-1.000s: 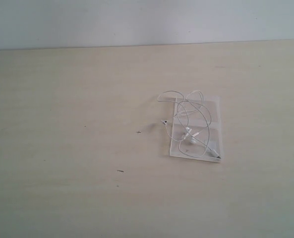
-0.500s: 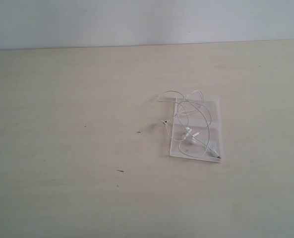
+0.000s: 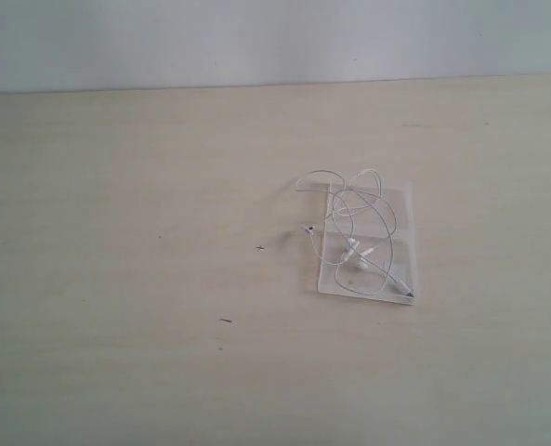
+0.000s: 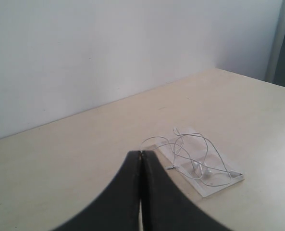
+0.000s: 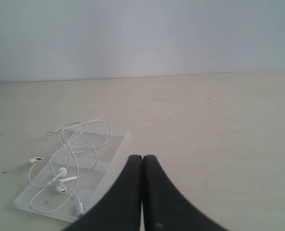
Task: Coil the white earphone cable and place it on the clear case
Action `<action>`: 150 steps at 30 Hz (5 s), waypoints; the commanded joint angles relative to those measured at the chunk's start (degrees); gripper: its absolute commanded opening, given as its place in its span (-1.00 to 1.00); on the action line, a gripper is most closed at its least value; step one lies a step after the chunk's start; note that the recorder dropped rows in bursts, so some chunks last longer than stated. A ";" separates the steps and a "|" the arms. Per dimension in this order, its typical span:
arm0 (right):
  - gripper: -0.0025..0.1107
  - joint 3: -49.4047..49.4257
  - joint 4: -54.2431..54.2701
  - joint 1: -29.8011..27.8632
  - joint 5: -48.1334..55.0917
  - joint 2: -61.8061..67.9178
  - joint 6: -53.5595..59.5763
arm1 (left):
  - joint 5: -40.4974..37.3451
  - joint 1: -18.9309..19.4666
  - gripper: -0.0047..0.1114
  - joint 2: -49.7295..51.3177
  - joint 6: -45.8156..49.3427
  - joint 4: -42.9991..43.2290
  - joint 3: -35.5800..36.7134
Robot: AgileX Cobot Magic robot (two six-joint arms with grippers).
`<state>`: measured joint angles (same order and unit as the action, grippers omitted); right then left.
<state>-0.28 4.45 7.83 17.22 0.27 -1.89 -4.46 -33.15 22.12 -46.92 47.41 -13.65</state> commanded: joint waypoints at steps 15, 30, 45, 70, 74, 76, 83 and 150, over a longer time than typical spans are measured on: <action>-0.96 0.28 -0.25 -0.32 -0.91 -0.27 0.17 | -1.53 0.03 -0.92 -1.71 0.77 3.05 0.26; -0.96 0.28 -0.25 -0.32 -0.91 -0.27 0.17 | -0.09 33.87 -0.92 -19.49 -20.53 2.26 5.86; -0.96 0.28 -0.25 -0.32 -0.91 -0.27 0.17 | -0.62 36.02 -0.92 -20.49 -13.39 -5.45 7.22; -0.96 0.28 -0.25 -0.32 -0.91 -0.27 0.17 | -9.81 37.15 -0.92 -22.12 36.22 -45.08 13.65; -0.96 0.28 -0.25 -0.32 -0.91 -0.27 0.17 | -10.13 38.72 -0.92 -22.12 35.99 -45.08 13.65; -0.96 0.28 -0.25 -0.32 -0.91 -0.27 0.17 | -10.57 38.94 -0.92 -22.12 34.50 -45.08 13.65; -0.96 0.28 -0.25 -0.32 -0.91 -0.27 0.17 | -16.14 38.94 -0.92 -22.12 34.53 -45.08 13.65; -0.96 0.28 -0.25 -0.32 -1.01 -0.27 0.17 | -16.14 38.94 -0.92 -22.12 34.66 -45.08 13.65</action>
<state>-0.28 4.45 7.83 17.12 0.27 -1.89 -20.94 5.66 0.35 -11.92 2.73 -0.11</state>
